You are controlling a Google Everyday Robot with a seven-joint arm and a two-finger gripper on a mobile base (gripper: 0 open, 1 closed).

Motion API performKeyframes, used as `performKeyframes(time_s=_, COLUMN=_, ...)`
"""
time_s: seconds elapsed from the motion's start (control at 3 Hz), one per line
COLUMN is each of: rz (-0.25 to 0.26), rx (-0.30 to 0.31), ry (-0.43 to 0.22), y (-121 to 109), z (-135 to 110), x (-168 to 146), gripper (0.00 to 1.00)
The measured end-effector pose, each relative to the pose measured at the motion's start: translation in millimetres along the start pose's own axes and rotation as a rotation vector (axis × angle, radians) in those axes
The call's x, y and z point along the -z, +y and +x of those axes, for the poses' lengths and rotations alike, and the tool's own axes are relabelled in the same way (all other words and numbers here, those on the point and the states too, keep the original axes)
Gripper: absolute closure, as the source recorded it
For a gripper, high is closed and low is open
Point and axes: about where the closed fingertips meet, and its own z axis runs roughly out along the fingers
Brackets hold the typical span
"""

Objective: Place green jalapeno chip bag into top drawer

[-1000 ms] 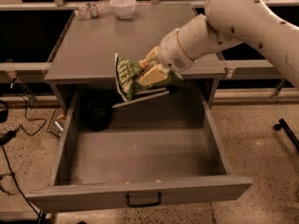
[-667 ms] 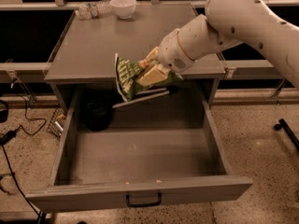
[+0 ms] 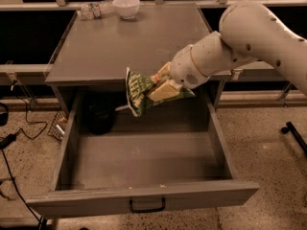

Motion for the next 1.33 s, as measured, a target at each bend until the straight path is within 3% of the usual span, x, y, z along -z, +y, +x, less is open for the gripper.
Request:
performKeyframes(time_s=0.67, rz=-0.029, rx=-0.109, ry=-0.012, y=34.2, z=50.8, x=-22.5, gripper=1.0)
performKeyframes(time_s=1.0, rz=-0.061, rx=-0.125, ry=-0.028, y=48.8, z=83.2, x=-60.9, gripper=1.0)
performKeyframes(time_s=1.33, rz=-0.066, rx=-0.128, ry=-0.029, y=50.9, z=84.9, x=-64.0, gripper=1.0)
